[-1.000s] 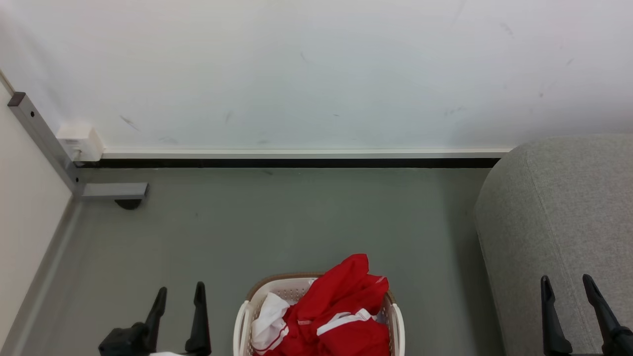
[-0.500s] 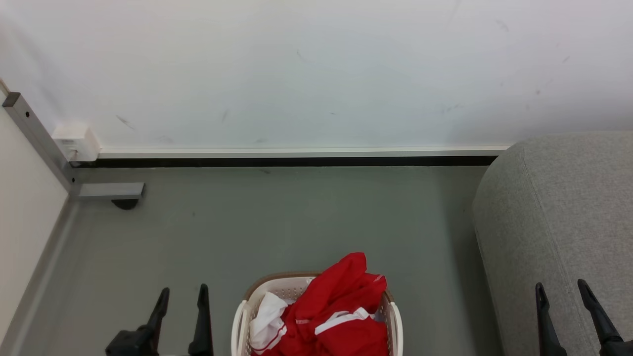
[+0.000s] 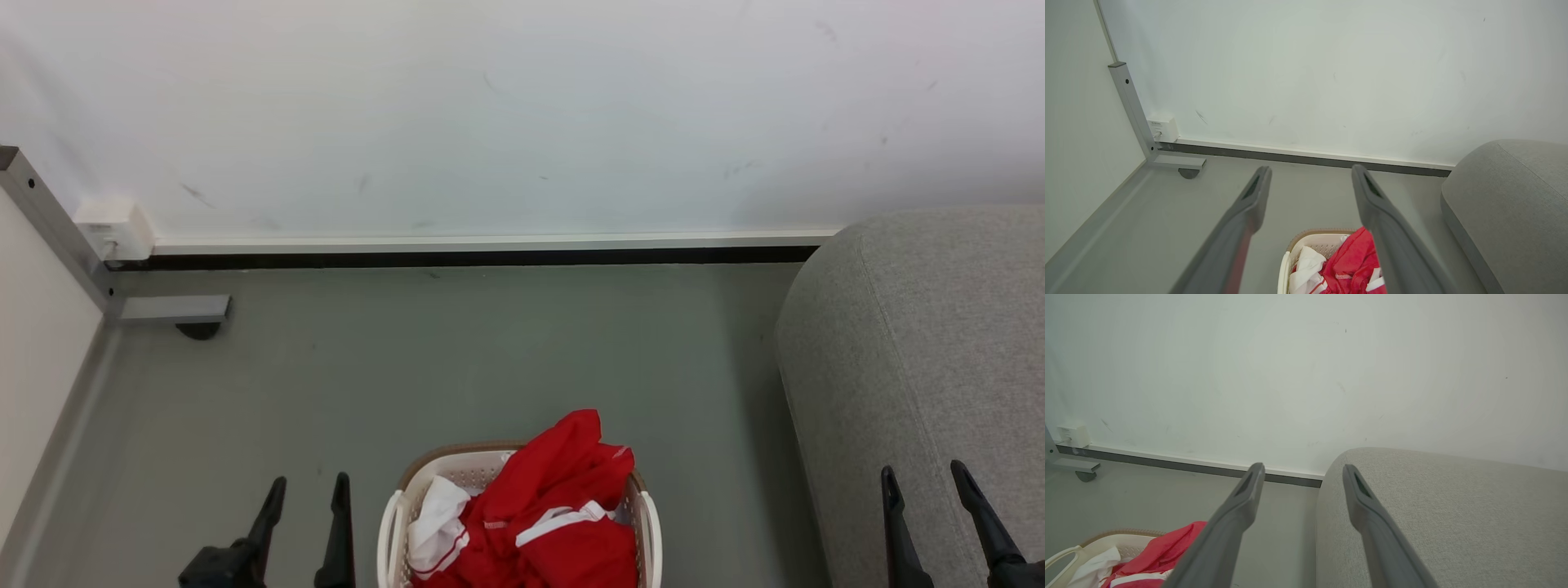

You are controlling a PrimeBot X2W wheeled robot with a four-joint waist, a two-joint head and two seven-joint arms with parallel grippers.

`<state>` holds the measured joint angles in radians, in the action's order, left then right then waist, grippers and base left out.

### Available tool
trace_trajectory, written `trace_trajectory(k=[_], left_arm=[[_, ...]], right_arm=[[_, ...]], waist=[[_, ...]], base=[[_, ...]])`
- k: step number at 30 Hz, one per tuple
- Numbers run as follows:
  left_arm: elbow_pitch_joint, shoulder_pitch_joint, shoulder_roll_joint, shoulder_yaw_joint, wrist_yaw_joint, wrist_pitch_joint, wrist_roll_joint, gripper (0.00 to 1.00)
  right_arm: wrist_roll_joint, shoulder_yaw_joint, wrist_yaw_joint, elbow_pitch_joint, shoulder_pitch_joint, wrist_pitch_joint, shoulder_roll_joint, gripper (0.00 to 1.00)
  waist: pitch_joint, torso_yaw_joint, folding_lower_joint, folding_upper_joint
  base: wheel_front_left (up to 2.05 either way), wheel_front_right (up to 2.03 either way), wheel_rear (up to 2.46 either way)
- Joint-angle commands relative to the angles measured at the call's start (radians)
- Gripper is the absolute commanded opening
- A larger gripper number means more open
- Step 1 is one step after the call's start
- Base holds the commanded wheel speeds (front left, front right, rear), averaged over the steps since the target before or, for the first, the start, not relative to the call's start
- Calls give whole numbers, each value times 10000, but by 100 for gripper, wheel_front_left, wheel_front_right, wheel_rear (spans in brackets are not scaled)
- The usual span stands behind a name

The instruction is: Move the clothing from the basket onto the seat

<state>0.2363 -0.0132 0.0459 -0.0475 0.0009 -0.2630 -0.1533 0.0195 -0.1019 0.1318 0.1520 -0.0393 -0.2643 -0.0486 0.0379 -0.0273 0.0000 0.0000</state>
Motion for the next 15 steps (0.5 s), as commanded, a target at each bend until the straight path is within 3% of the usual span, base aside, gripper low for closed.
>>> trace_trajectory(k=[1,7,15], left_arm=[[27,9,79,16,1,-28,-27,100],[73,-183,78,-40,-102,-26,76,100],[528,-1196,70,-608,-616,-19,442,100]], right_arm=[[10,8,-21,1,85,-3,-37,100],[59,44,-21,-96,240,-3,-37,100],[118,67,-21,-363,891,-3,-35,100]], waist=[[38,-17,0,0],[321,-117,0,0],[1541,-423,0,0]], base=[[0,0,0],[0,0,0],[0,0,0]])
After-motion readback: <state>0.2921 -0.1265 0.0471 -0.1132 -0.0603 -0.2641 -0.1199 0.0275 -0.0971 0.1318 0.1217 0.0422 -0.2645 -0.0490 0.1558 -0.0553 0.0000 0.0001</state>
